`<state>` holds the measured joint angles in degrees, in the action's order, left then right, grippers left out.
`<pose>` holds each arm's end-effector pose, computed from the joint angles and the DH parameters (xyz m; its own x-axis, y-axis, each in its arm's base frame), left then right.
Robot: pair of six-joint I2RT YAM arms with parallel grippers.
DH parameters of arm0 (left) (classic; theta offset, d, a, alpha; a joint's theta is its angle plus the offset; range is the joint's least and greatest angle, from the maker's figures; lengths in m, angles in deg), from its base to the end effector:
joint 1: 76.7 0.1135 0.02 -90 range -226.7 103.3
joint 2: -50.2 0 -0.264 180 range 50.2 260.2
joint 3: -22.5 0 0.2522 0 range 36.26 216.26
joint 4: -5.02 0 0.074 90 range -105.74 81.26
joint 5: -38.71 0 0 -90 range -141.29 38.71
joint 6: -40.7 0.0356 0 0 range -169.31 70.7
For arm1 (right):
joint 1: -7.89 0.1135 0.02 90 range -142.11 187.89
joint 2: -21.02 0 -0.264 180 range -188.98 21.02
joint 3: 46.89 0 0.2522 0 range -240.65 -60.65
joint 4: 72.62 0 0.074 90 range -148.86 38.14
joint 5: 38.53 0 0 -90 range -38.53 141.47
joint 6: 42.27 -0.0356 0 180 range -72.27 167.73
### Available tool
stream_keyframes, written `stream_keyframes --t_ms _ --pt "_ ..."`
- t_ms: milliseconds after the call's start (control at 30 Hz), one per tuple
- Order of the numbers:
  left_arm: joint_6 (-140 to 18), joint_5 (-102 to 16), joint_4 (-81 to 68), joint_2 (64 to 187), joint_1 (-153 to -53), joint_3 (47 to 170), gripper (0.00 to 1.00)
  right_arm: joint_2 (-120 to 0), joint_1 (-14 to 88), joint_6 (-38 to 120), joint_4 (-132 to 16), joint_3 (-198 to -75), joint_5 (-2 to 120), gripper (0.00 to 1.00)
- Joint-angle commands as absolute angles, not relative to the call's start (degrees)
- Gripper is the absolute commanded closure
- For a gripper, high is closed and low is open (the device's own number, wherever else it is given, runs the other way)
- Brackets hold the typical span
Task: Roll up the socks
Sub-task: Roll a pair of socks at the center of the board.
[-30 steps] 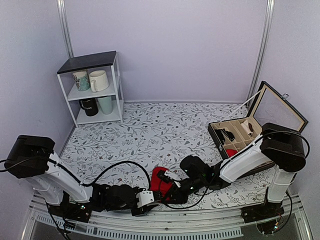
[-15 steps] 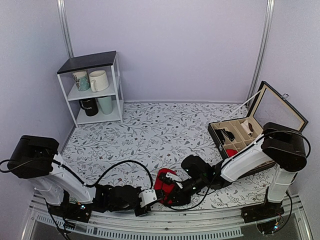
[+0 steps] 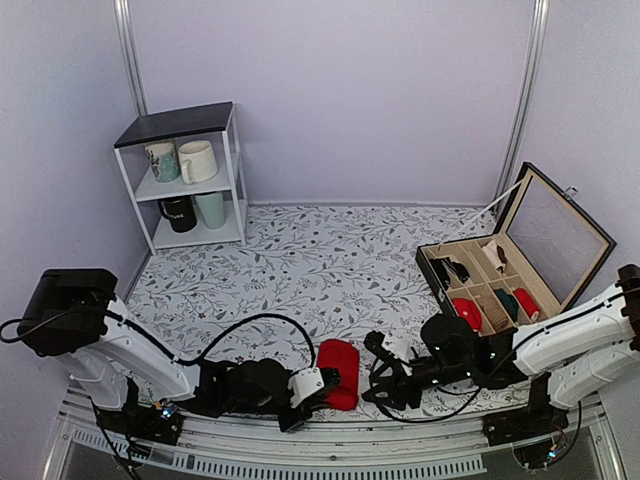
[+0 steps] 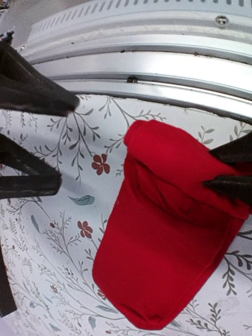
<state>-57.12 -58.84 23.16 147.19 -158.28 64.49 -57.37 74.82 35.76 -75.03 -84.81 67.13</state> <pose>0.0462 -0.2805 0.1034 -0.2184 0.5540 -0.8034 0.9443 0.3276 -0.0308 0.0868 0.2282 0.1417 -0.4373 -0.5172 -0.7357 -0.8980 0.2955 0.3261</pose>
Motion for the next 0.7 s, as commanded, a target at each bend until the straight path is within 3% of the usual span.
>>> stream_keyframes --t_ms 0,267,667 --pt "-61.3 -50.1 8.3 150.8 -156.5 65.2 1.00 -51.9 79.4 44.0 -82.9 -80.9 55.4 0.48" --pt "-63.6 -45.7 1.8 153.4 -153.8 68.7 1.00 -59.7 90.1 53.3 -87.0 -84.0 43.2 0.46" --pt "-63.6 -44.2 2.4 154.2 -153.2 68.5 1.00 -67.5 92.1 52.4 -86.0 -86.0 37.8 0.50"
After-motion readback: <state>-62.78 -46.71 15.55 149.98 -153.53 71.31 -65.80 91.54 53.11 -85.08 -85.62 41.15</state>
